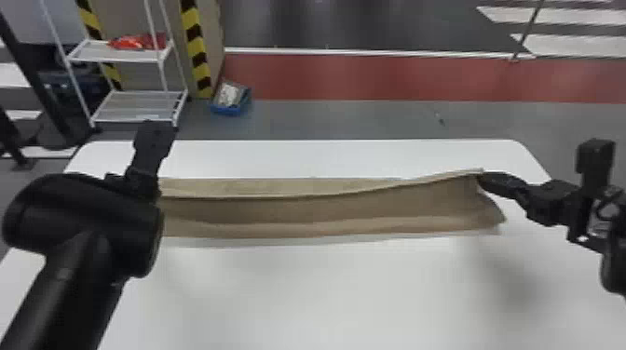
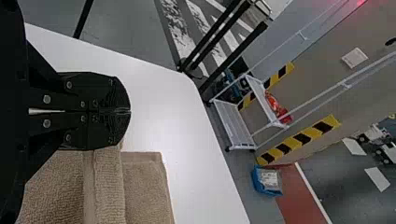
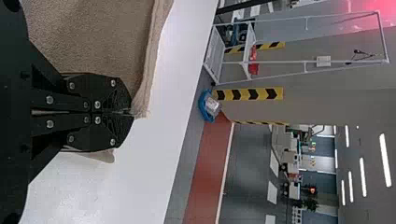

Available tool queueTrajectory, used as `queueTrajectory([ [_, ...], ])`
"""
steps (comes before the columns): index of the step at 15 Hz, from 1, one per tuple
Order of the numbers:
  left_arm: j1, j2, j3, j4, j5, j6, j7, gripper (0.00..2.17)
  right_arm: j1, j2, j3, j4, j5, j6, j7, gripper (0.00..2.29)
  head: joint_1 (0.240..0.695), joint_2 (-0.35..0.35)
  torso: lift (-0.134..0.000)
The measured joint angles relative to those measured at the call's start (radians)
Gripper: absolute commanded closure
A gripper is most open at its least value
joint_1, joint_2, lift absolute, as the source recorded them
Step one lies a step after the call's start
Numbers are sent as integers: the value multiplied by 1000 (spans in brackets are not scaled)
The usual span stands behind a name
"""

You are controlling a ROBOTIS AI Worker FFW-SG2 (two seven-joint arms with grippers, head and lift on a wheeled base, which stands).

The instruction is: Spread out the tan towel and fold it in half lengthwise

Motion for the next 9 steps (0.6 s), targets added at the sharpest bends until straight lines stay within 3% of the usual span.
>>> queueTrajectory([
  [9, -54, -17, -54, 80, -27, -44, -12, 1811, -36, -23, 17, 88, -1, -45, -35, 1477, 695, -72, -128],
])
